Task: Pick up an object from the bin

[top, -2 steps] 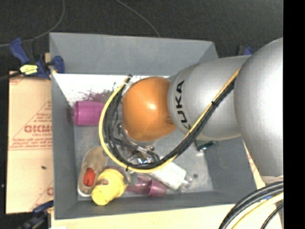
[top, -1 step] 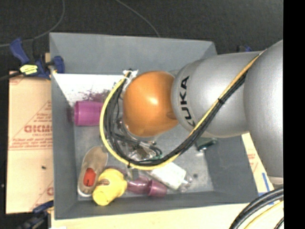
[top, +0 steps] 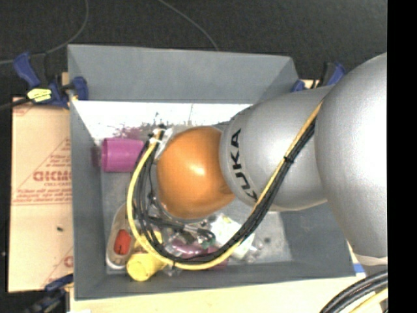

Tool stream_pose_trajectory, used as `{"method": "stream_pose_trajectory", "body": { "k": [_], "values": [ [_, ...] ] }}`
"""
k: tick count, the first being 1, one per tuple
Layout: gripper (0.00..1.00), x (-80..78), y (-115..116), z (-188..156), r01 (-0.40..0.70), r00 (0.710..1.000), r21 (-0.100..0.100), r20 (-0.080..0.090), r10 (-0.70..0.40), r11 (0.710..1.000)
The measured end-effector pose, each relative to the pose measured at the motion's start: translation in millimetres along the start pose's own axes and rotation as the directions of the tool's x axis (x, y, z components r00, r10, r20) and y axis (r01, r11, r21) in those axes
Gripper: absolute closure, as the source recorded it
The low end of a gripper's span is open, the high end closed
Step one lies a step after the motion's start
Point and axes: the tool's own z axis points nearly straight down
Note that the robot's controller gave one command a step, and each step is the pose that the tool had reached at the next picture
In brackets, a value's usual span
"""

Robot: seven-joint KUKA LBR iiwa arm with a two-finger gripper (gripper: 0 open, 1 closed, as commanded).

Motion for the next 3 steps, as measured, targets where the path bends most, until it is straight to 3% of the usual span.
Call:
{"method": "stream_pose_trajectory", "body": {
  "k": [1, 2, 3],
  "values": [
    [0.00, -9.5, -12.4, 63.6, 0.055, 0.998, 0.010, 0.029, -0.056, 0.998],
    [1.00, -2.2, -23.3, 59.0, -0.033, 0.999, -0.001, 0.029, 0.033, 0.999],
    [1.00, -1.1, -24.3, 59.1, -0.040, 0.999, -0.002, 0.027, 0.040, 0.999]
  ]
}}
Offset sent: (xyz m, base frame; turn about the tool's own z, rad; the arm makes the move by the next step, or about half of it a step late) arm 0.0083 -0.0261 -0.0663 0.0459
